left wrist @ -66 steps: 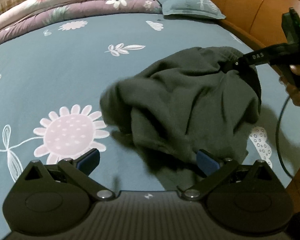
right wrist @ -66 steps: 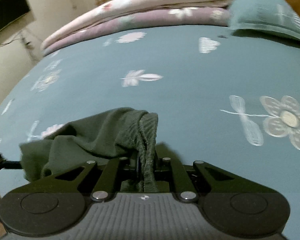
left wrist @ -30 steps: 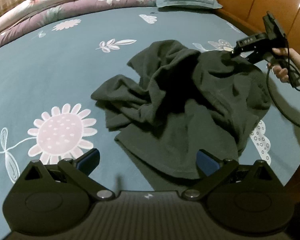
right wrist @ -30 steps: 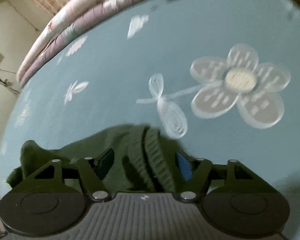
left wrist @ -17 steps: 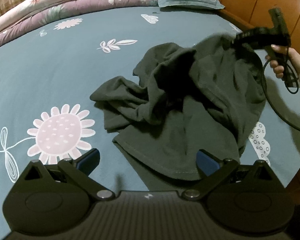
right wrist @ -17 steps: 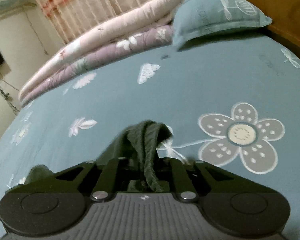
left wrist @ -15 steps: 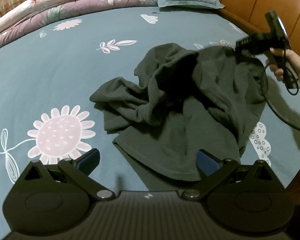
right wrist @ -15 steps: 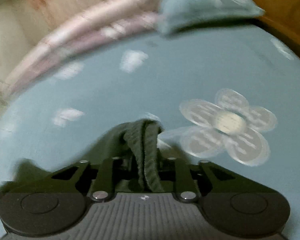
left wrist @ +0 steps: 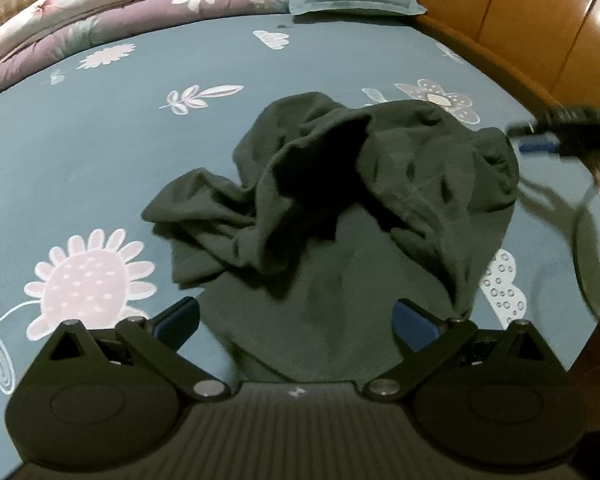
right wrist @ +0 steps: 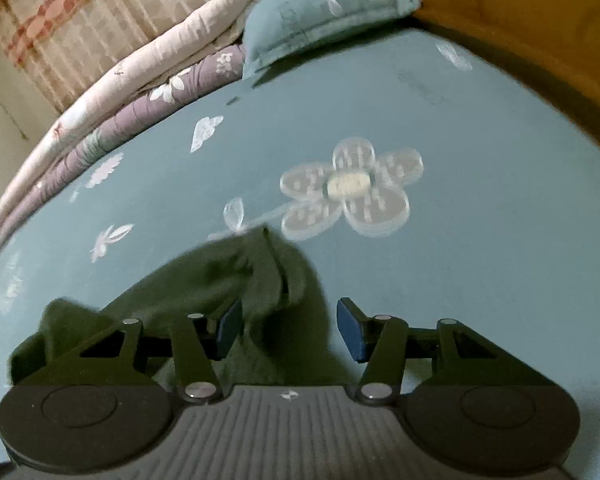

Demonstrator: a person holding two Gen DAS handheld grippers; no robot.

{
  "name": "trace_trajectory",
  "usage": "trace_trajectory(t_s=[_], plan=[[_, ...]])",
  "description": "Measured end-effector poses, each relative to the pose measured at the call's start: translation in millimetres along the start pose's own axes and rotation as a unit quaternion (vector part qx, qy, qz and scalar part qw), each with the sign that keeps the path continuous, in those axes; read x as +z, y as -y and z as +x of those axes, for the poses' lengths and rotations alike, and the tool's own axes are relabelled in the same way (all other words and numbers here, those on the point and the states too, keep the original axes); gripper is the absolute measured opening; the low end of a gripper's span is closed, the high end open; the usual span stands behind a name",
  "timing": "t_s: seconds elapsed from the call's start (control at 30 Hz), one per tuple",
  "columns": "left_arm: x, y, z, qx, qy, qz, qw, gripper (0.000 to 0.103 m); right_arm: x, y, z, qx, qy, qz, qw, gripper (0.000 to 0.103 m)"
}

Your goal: Fold clothes

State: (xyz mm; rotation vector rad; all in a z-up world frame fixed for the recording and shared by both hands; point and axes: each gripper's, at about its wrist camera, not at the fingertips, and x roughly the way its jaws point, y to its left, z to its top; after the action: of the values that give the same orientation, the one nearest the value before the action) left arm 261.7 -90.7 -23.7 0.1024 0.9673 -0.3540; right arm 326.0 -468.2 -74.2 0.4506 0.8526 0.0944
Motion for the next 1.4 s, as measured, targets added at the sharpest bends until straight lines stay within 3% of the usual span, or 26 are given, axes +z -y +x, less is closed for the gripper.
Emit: trace_trajectory(t_s=[0.2, 0.43, 0.5, 0.53, 0.57, 0.77, 0.9, 1.07, 1.13, 1.3, 1.4], plan=[[3, 5, 11, -0.009, -0.011, 0.004, 0.9999, 0.102, -58, 19, 3, 0.007, -0.033, 0.051, 0.998, 0.044], [0, 9, 15, -0.010, -0.022, 0.010, 0.9997, 0.102, -73, -8, 19, -0.040, 0.023, -0.008, 0.999, 0.043], [1, 9, 15, -0.009, -0.022, 0.009, 0.9997, 0.102, -75, -17, 22, -0.059, 0.035, -0.027, 0.997, 0.029], [1, 8, 15, -0.008, -0.023, 0.008, 0.9997, 0.102, -76, -17, 19, -0.057, 0.032, -0.022, 0.998, 0.009], [1, 8, 14, -0.008, -0.022, 0.009, 0.9997, 0.102, -76, -15, 16, -0.048, 0.029, -0.011, 0.998, 0.006], [2, 6, 17, -0.014, -0.021, 0.015, 0.9996, 0.102, -76, -3, -21, -0.018, 0.028, 0.040, 0.999, 0.004], [5, 6, 20, -0.021, -0.020, 0.020, 0.9994, 0.102, -77, 6, -50, -0.055, 0.028, 0.044, 0.997, 0.004], [8, 8, 24, -0.026, -0.018, 0.023, 0.9992, 0.102, -83, 18, -59, -0.125, -0.016, 0.037, 0.991, 0.004], [7, 7, 24, -0.024, -0.016, 0.023, 0.9993, 0.102, -80, 20, -66, -0.131, -0.008, 0.038, 0.991, 0.006], [8, 5, 21, -0.008, -0.012, 0.011, 0.9998, 0.102, -52, 1, -73, -0.074, 0.030, 0.008, 0.997, 0.011], [6, 4, 14, 0.002, -0.009, -0.002, 1.0000, 0.102, -18, -20, -42, -0.050, 0.026, -0.043, 0.997, 0.013]])
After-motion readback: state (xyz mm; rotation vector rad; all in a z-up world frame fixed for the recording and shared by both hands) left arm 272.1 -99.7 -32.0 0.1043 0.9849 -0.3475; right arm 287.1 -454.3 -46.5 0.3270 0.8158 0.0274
